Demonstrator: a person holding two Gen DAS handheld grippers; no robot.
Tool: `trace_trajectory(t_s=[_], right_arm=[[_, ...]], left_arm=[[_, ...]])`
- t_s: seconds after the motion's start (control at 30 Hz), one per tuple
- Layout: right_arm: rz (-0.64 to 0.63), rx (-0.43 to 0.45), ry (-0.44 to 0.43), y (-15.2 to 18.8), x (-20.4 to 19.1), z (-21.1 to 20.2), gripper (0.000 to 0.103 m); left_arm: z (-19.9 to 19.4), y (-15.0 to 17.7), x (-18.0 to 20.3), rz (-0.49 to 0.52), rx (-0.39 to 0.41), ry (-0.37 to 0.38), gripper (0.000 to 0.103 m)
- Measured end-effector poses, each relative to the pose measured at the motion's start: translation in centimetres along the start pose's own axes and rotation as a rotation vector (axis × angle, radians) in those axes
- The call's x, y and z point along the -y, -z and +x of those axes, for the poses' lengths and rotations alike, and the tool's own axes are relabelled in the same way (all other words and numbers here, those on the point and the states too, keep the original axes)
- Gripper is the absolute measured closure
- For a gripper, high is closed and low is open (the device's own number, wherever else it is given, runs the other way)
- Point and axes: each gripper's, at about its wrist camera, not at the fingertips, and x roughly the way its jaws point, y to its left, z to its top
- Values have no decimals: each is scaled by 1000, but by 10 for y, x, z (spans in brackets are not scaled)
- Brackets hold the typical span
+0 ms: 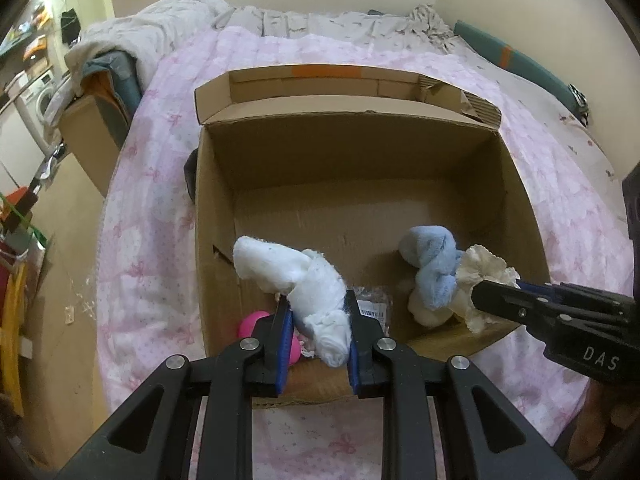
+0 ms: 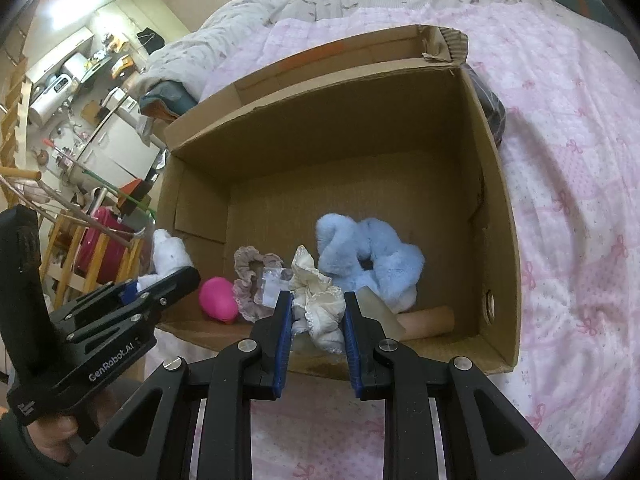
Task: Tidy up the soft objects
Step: 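Carry the white socks and cream scrunchie over the box with both tools, then open the left tool to drop the socks while the right tool drops the scrunchie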
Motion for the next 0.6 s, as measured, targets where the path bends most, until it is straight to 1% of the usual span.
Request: trace_trajectory(t_s=[0.13, 0.3, 0.4, 0.47, 0.53, 0.6], right_arm=[[21, -13, -3, 1, 2, 3, 77], [25, -8, -7, -1, 1, 4, 77], [21, -11, -7, 0, 1, 5, 77], [21, -10, -4, 0, 1, 4, 77], [25, -10, -5, 1, 2, 4, 77], [30, -11, -6, 1, 3, 4, 77]], left_arm=[[-3, 1, 4, 24, 24, -30, 82], [-2, 1, -1, 2, 14, -38, 74], [-1, 1, -3, -10, 7, -31, 71], [-3, 1, -3, -11, 14, -38, 63], [-7, 0, -4, -15, 32, -42, 48], [-11, 0, -4, -17, 50, -39, 44]])
